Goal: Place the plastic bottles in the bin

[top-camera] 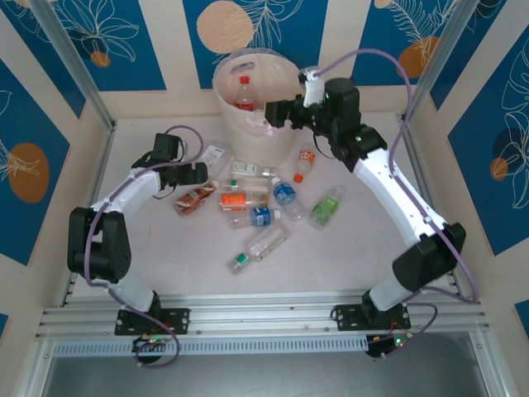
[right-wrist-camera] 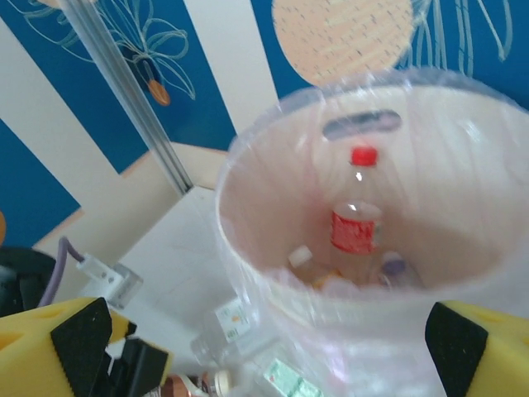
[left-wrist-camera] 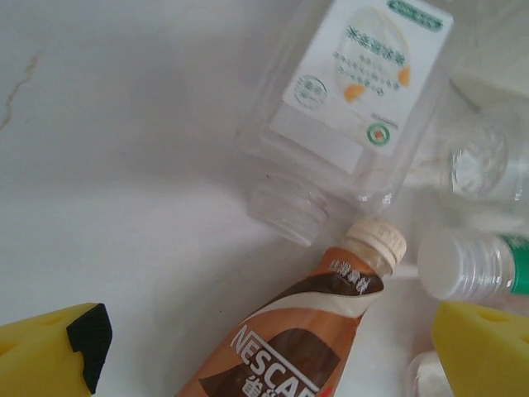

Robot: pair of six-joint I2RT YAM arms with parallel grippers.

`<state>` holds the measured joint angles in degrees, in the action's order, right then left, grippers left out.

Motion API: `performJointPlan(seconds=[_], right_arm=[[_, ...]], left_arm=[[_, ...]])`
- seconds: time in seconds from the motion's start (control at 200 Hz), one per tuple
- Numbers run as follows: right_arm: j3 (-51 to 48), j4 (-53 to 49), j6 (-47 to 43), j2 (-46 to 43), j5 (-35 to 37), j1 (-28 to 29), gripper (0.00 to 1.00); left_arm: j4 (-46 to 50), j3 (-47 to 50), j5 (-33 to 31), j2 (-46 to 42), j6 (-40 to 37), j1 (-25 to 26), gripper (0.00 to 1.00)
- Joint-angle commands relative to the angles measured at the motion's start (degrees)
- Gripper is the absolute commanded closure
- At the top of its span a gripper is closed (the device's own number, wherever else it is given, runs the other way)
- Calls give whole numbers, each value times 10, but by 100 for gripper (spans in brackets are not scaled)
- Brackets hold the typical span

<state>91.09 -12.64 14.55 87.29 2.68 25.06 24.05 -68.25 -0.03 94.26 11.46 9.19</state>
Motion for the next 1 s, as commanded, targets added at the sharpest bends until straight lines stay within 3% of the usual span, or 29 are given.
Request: performJointPlan(seconds=[0.0, 0.09, 0.21, 0.32, 0.475, 0.59, 0.79, 0.995], right_arm=[[-79, 60, 12, -53, 53, -6, 0], [-162, 125, 13, -96, -3, -16, 0], [-244, 190, 20, -129, -22, -16, 0], [-260, 139, 23, -136, -15, -14, 1], [-263, 51, 53, -140, 56, -14, 1], [-281, 42, 70, -153, 92, -15, 0], [-316, 72, 84, -182, 119, -26, 0], [-326, 86, 94, -191, 89, -44, 0]], left_arm=[[56, -21, 20, 6, -100, -8, 0], [91, -41, 5, 16, -129, -8, 0], [140, -61, 32, 27, -191, -8, 0], [181, -81, 23, 41, -239, -8, 0], [215, -111, 25, 64, -262, -1, 0], [242, -135, 33, 82, -278, 5, 0], [253, -128, -104, 116, -303, 58, 0], [236, -103, -132, 131, -301, 77, 8]])
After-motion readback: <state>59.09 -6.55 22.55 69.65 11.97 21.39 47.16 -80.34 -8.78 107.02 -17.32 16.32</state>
